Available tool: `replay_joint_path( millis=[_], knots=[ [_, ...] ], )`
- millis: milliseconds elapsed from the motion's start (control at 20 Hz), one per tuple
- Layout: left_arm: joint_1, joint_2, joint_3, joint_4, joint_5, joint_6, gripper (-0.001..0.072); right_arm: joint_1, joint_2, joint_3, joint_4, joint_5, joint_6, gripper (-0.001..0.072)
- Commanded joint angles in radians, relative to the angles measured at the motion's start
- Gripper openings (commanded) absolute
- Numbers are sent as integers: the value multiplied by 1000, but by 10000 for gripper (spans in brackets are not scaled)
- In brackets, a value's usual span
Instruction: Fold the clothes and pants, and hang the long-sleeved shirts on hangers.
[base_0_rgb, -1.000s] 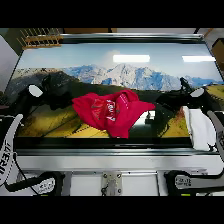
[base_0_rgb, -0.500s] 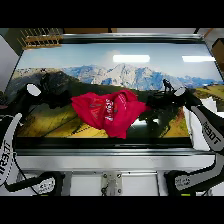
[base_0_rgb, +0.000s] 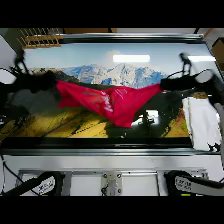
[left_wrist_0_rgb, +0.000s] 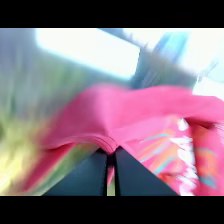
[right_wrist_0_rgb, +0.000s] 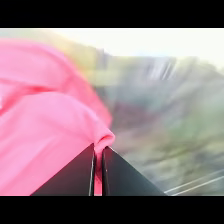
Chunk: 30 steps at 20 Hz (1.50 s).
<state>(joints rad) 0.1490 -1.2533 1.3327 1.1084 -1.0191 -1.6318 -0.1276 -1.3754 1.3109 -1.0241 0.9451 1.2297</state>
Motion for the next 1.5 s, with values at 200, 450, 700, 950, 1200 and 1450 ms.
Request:
replay_joint_path(
  millis=[200,450,700,950,1200,1450],
  knots=[
    [71,358,236,0,-35,6,10,-119,542,79,-41,86,2,15],
    [71,526,235,58,-30,4,10,-140,714,79,-257,192,184,15],
    [56,428,234,98,-146,-7,10,-137,667,51,-253,442,253,15],
    [-57,45,233,105,-161,3,10,-40,513,-177,-244,389,260,15],
    [-87,-340,377,97,-222,-28,621,-14,349,-235,-236,253,261,15],
    [-107,-225,114,96,-256,19,621,-14,355,-235,-236,251,260,15]
  ],
)
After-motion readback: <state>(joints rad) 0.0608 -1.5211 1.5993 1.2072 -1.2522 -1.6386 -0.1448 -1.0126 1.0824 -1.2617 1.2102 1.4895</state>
